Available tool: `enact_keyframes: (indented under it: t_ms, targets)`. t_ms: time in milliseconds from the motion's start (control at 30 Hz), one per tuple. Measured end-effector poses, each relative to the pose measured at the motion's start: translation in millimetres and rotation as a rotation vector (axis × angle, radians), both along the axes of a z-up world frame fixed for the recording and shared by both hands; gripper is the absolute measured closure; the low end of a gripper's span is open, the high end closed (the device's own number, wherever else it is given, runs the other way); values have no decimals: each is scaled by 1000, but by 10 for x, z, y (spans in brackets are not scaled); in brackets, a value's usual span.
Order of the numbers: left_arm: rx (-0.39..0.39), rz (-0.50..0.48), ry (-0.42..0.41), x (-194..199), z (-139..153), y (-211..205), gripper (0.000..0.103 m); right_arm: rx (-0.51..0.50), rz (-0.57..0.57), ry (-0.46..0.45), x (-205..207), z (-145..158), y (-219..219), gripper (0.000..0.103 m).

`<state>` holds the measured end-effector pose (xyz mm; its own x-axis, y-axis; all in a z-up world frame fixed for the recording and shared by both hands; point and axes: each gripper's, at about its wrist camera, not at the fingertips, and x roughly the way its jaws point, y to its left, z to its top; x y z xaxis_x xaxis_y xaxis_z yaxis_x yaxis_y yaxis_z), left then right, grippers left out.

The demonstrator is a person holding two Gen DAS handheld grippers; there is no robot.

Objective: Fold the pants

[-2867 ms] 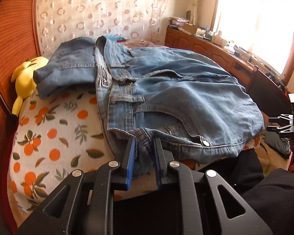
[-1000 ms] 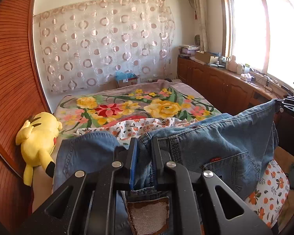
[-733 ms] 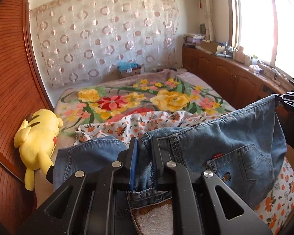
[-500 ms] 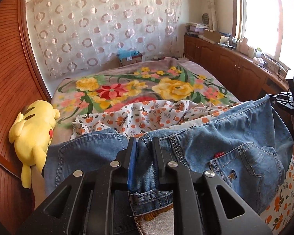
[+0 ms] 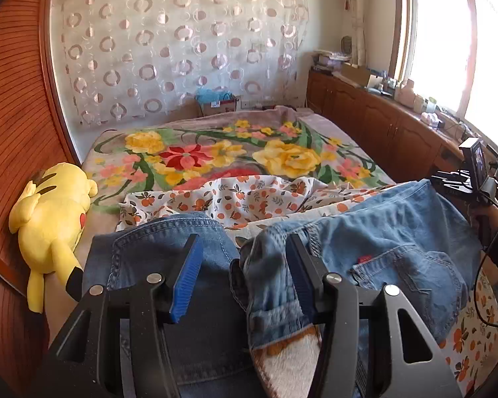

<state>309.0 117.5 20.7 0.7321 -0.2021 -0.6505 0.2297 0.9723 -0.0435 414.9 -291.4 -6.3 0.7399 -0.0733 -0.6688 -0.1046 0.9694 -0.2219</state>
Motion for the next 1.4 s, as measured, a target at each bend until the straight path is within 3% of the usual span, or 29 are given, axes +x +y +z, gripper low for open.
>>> enact_keyframes:
  t_ms: [133,233,300,367,733,867,1133,1167,1200,1267,1400]
  targets:
    - [8,-16,0,-133,-36,-18,50,28,4,-37,-131,77,71,62]
    - [36,-4,39,-101,-165,-35,50,75,51,-40,-293,112,197,61]
    - [15,3,53,-91,-197,-26,51,95,85,-36,-412,137,308,61]
    - [-22,-34,54,-116,-188,-59,59,109,122,-27,-541,145,371,61]
    - [-65,-169,24,-240,2,-391,62,160,248,47,-807,-34,649,60]
    - [-44,-138,47,-123,-55,-376,62,131,245,68,-740,-122,650,60]
    - [-86,-65,121,228,-236,-274,61,130,245,78,-710,-119,692,60]
    - [-104,-60,114,232,-238,-267,67,129,244,78,-709,-118,695,60]
    - [-108,-52,104,222,-242,-258,82,125,244,77,-702,-141,728,59]
    - [-126,-20,69,197,-206,-211,92,121,244,77,-673,-192,759,59]
    - [-140,77,11,163,-118,-13,98,134,243,82,-668,-209,763,59]
